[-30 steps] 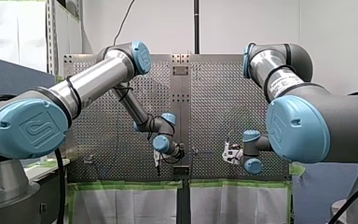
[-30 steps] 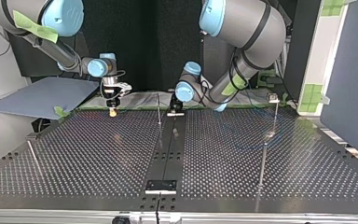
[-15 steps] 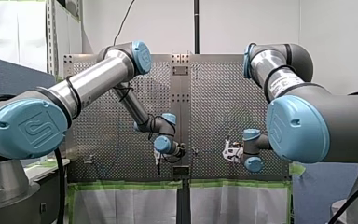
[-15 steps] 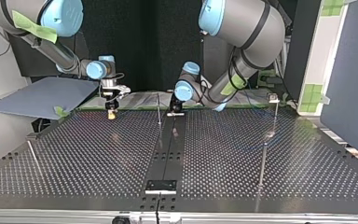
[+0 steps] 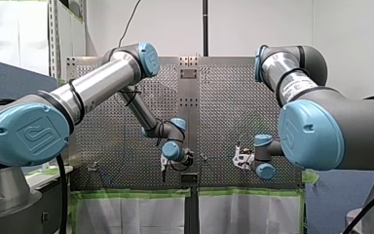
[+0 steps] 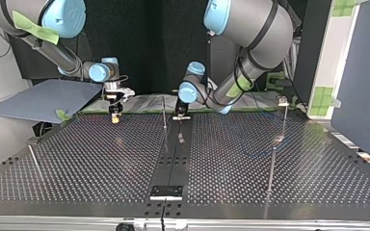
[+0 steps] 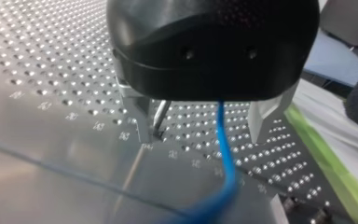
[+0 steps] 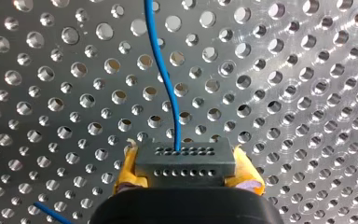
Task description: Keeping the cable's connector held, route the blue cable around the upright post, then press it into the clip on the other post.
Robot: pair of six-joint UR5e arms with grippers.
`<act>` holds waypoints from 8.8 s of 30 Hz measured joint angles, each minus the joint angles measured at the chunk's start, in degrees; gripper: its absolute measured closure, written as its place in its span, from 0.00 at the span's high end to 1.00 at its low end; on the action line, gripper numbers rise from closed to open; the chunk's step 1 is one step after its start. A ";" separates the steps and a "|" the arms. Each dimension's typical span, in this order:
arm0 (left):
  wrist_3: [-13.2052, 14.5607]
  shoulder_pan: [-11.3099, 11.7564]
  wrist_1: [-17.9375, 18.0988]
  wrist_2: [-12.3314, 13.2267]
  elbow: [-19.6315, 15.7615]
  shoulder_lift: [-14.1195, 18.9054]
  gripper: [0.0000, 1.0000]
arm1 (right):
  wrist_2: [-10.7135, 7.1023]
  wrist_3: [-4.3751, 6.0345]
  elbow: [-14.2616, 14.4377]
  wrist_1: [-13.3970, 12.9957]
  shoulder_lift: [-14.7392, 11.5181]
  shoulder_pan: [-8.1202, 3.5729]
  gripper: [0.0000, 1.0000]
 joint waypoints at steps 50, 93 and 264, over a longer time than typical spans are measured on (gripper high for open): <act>5.02 -5.67 -8.14 -5.80 -4.41 6.32 1.00 | -0.84 -0.63 0.02 1.71 0.00 -0.46 0.00; 6.27 -9.58 -3.13 -7.55 -9.86 7.31 1.00 | -0.90 -0.64 0.02 2.31 0.00 -0.52 0.00; -5.10 -15.95 13.20 -23.59 -55.81 56.29 1.00 | -1.76 -1.35 0.03 2.58 0.08 -0.09 0.00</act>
